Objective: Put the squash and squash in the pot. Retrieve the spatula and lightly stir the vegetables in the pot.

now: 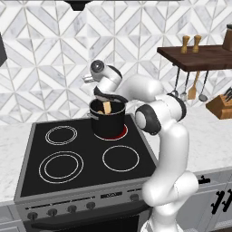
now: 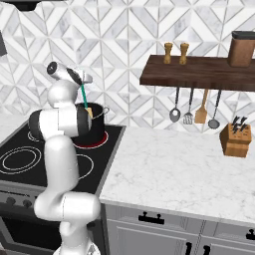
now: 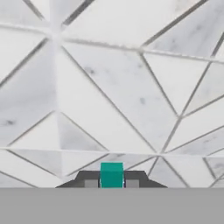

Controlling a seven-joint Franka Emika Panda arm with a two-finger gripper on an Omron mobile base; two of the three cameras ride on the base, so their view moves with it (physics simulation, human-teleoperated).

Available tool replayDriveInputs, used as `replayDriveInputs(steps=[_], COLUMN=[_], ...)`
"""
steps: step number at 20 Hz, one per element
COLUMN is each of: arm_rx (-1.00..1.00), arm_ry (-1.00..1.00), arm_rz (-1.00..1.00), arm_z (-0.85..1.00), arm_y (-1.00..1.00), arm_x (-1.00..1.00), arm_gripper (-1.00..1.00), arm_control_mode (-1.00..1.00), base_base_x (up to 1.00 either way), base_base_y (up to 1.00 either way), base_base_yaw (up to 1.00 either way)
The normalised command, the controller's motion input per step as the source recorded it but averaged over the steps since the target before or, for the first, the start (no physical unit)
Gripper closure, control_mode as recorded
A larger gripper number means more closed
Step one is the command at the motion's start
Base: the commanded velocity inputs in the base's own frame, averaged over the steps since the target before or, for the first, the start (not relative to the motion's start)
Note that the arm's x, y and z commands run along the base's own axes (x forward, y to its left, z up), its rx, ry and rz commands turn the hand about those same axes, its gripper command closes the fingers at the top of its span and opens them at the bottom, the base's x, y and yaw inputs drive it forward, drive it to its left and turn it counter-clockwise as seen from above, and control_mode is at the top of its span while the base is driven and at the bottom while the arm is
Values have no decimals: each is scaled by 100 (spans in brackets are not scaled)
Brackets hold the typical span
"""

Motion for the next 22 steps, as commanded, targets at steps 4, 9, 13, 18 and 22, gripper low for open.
replayDriveInputs(steps=[4, 9, 13, 18, 22], arm_rx=[0, 0, -1, -1, 1], arm_ry=[0, 1, 3, 5, 0], arm_rz=[-1, -1, 0, 0, 0], arm_z=[42, 3, -41, -63, -13], arm_y=[-1, -14, -26, -15, 6], arm_x=[-53, -42, -5, -1, -4], arm_gripper=[100, 100, 100, 100, 100], arm_control_mode=[-100, -100, -100, -100, -100], base_base_x=[0, 0, 0, 0, 0], base_base_y=[0, 0, 0, 0, 0], base_base_yaw=[0, 0, 0, 0, 0])
